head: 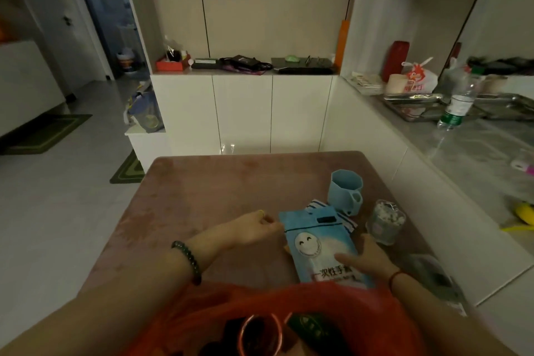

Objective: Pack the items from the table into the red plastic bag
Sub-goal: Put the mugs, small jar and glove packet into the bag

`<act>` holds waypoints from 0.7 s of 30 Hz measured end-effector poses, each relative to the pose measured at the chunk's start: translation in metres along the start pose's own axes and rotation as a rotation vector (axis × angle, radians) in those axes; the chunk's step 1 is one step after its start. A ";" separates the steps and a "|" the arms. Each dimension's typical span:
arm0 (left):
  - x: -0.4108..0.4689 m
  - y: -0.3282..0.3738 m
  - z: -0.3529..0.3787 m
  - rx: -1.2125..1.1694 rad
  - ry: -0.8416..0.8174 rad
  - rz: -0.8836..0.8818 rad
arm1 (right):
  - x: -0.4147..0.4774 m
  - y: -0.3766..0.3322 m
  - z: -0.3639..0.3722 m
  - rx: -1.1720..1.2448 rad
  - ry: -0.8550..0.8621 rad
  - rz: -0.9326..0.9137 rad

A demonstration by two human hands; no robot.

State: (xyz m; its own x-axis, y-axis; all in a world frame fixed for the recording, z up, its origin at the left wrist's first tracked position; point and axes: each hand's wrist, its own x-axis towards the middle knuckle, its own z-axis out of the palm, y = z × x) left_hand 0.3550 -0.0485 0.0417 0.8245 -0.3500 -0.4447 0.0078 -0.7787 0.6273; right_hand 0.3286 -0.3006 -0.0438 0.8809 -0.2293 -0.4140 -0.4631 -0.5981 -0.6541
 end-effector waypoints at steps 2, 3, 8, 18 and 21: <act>0.016 -0.004 0.007 -0.044 -0.016 -0.033 | 0.011 0.012 0.011 -0.052 0.004 0.044; 0.020 -0.006 0.009 -0.067 -0.022 -0.057 | 0.017 0.018 0.014 -0.045 0.001 0.058; 0.029 -0.021 0.019 -0.230 -0.057 -0.144 | 0.020 0.022 0.013 0.228 -0.061 -0.019; 0.017 -0.018 0.012 -0.810 0.071 0.137 | -0.034 -0.093 0.003 0.379 -0.169 -0.543; 0.015 -0.029 -0.004 -0.943 0.325 0.094 | -0.028 -0.107 0.000 0.585 -0.181 -0.461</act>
State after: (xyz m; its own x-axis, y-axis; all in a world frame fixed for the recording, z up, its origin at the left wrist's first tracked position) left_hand 0.3691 -0.0293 0.0197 0.9583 -0.1198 -0.2596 0.2643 0.0247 0.9641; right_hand 0.3539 -0.2300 0.0377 0.9911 0.1048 -0.0822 -0.0732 -0.0870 -0.9935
